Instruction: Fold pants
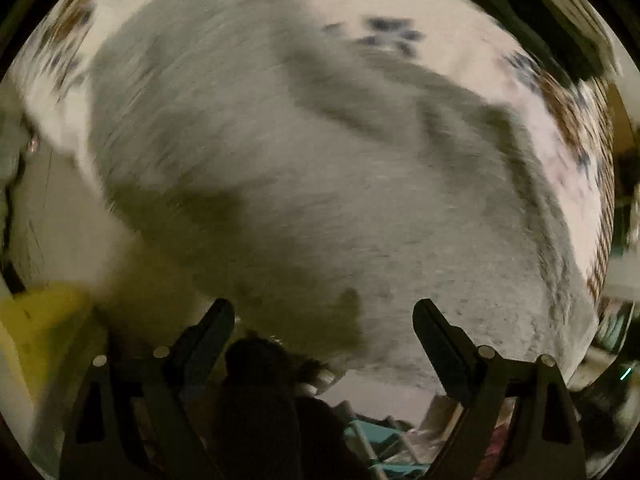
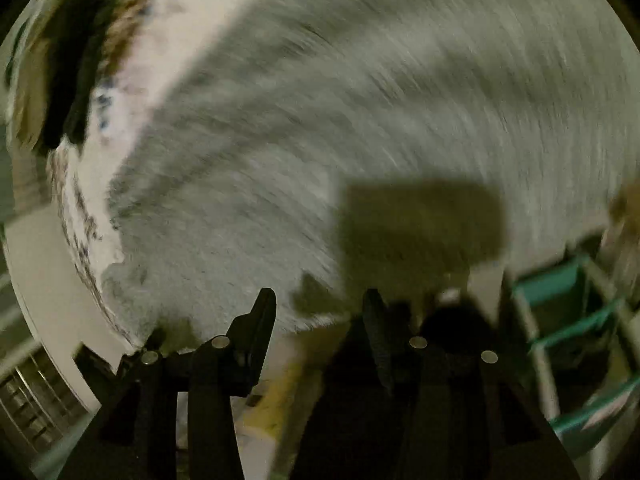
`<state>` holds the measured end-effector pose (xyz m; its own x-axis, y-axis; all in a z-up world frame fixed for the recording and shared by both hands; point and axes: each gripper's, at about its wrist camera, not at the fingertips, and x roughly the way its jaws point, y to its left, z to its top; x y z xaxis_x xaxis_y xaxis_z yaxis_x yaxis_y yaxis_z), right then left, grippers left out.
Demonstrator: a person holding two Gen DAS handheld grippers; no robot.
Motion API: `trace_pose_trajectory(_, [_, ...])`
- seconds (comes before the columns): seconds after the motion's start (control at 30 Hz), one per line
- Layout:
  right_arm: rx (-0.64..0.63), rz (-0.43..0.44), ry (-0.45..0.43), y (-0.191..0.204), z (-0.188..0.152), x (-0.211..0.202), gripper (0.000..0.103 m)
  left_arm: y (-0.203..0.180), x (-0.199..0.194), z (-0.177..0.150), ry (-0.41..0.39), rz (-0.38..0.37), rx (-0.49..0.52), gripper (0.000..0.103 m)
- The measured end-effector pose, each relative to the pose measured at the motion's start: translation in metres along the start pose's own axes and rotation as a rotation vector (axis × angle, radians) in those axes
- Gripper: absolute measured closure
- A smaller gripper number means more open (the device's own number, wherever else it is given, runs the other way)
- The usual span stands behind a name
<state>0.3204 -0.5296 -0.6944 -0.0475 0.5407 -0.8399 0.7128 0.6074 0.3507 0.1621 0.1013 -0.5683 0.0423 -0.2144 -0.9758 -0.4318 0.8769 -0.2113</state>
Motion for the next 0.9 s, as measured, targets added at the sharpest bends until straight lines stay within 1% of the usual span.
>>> trace_pose_trajectory(0.03, [0.038, 0.021, 0.013, -0.002, 0.007, 0.006, 0.055, 0.009, 0.003, 0.003, -0.010, -0.015, -0.038, 0.012])
trace_pose_trajectory(0.07, [0.074, 0.044, 0.012, -0.010, 0.016, 0.009, 0.055, 0.021, 0.006, 0.007, -0.032, -0.046, -0.085, 0.012])
trace_pose_trajectory(0.1, [0.095, 0.057, 0.007, -0.017, 0.008, 0.015, 0.055, 0.030, 0.006, 0.008, -0.046, -0.062, -0.108, 0.016])
trace_pose_trajectory(0.13, [0.100, 0.068, -0.001, -0.020, -0.021, 0.025, 0.055, 0.036, 0.008, 0.014, -0.063, -0.079, -0.135, 0.021])
trace_pose_trajectory(0.17, [0.110, 0.078, -0.014, -0.023, -0.012, 0.026, 0.055, 0.044, 0.012, 0.020, -0.077, -0.092, -0.163, 0.046])
trace_pose_trajectory(0.2, [0.116, 0.083, -0.022, -0.028, -0.031, 0.034, 0.055, 0.048, 0.014, 0.021, -0.081, -0.081, -0.175, 0.083])
trace_pose_trajectory(0.23, [0.126, 0.086, -0.036, -0.043, -0.041, 0.034, 0.058, 0.054, 0.016, 0.024, -0.089, -0.070, -0.195, 0.090])
trace_pose_trajectory(0.27, [0.131, 0.085, -0.056, -0.050, -0.055, 0.039, 0.078, 0.060, 0.015, 0.023, -0.107, -0.095, -0.218, 0.090])
trace_pose_trajectory(0.3, [0.130, 0.071, -0.084, -0.050, -0.050, 0.031, 0.092, 0.065, 0.013, 0.022, -0.120, -0.112, -0.230, 0.091])
trace_pose_trajectory(0.33, [0.121, 0.044, -0.099, -0.038, -0.073, 0.052, 0.095, 0.069, 0.009, 0.021, -0.133, -0.121, -0.227, 0.092])
trace_pose_trajectory(0.37, [0.105, 0.032, -0.109, -0.034, -0.095, 0.058, 0.096, 0.070, 0.003, 0.018, -0.147, -0.123, -0.204, 0.095])
trace_pose_trajectory(0.43, [0.052, -0.008, -0.139, -0.008, -0.112, 0.056, 0.096, 0.079, -0.012, 0.007, -0.177, -0.135, -0.167, 0.096])
trace_pose_trajectory(0.47, [0.026, -0.022, -0.148, -0.003, -0.122, 0.057, 0.097, 0.084, -0.020, 0.002, -0.183, -0.132, -0.147, 0.096])
trace_pose_trajectory(0.5, [0.008, -0.029, -0.152, 0.001, -0.128, 0.055, 0.097, 0.079, -0.025, 0.003, -0.184, -0.131, -0.143, 0.096])
trace_pose_trajectory(0.53, [-0.004, -0.039, -0.146, 0.000, -0.139, 0.055, 0.097, 0.084, -0.027, 0.003, -0.185, -0.134, -0.144, 0.096])
trace_pose_trajectory(0.57, [-0.010, -0.047, -0.136, 0.001, -0.147, 0.056, 0.097, 0.090, -0.028, 0.002, -0.180, -0.123, -0.141, 0.096])
trace_pose_trajectory(0.6, [-0.009, -0.053, -0.129, 0.004, -0.171, 0.066, 0.097, 0.083, -0.025, -0.003, -0.175, -0.116, -0.139, 0.096])
trace_pose_trajectory(0.63, [-0.016, -0.064, -0.117, 0.007, -0.177, 0.068, 0.097, 0.077, -0.020, 0.000, -0.164, -0.110, -0.139, 0.096])
trace_pose_trajectory(0.67, [-0.029, -0.077, -0.104, 0.006, -0.177, 0.072, 0.097, 0.080, -0.013, 0.003, -0.134, -0.112, -0.146, 0.094])
trace_pose_trajectory(0.7, [-0.034, -0.081, -0.091, 0.005, -0.180, 0.079, 0.096, 0.069, -0.010, 0.003, -0.111, -0.116, -0.153, 0.092])
trace_pose_trajectory(0.73, [-0.025, -0.062, -0.075, 0.000, -0.185, 0.082, 0.091, 0.066, -0.006, 0.008, -0.084, -0.110, -0.158, 0.092])
trace_pose_trajectory(0.77, [-0.015, -0.038, -0.066, -0.005, -0.188, 0.084, 0.076, 0.067, -0.013, -0.004, -0.076, -0.104, -0.156, 0.090])
trace_pose_trajectory(0.8, [-0.007, -0.018, -0.057, -0.010, -0.184, 0.083, 0.065, 0.064, -0.017, -0.006, -0.070, -0.099, -0.146, 0.084])
trace_pose_trajectory(0.83, [0.005, 0.016, -0.070, -0.017, -0.184, 0.079, 0.044, 0.059, -0.023, -0.008, -0.067, -0.092, -0.128, 0.080])
trace_pose_trajectory(0.87, [0.016, 0.044, -0.094, -0.024, -0.184, 0.071, 0.033, 0.050, -0.030, -0.013, -0.068, -0.085, -0.102, 0.066])
trace_pose_trajectory(0.9, [0.036, 0.071, -0.130, -0.034, -0.185, 0.059, 0.033, 0.040, -0.036, -0.018, -0.071, -0.064, -0.059, 0.039])
